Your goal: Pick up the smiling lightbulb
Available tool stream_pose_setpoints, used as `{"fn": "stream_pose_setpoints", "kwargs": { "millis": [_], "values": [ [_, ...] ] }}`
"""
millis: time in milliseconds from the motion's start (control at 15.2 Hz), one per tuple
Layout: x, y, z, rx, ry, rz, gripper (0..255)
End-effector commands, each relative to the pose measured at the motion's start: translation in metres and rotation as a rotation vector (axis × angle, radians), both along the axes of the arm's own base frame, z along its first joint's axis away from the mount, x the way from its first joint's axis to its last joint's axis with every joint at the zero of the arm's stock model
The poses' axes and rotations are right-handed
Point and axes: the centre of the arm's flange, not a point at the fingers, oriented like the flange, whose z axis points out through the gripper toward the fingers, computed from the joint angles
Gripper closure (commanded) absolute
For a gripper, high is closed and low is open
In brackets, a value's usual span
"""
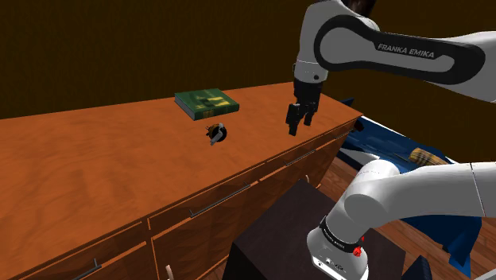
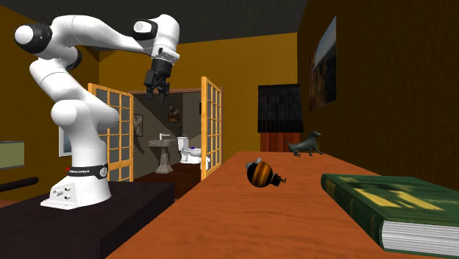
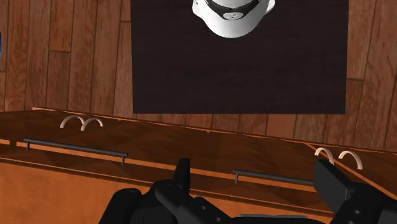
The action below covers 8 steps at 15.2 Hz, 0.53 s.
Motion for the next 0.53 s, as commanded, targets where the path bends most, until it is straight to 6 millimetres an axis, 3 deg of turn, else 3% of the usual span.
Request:
{"fn": "stream_pose_setpoints", "kwargs": {
  "millis": [0,462],
  "values": [
    [0.000,0.000,0.000,0.000,0.000,0.000,0],
    [0.079,0.007,-0.045,-0.006,-0.013,-0.081,0]
  ]
}}
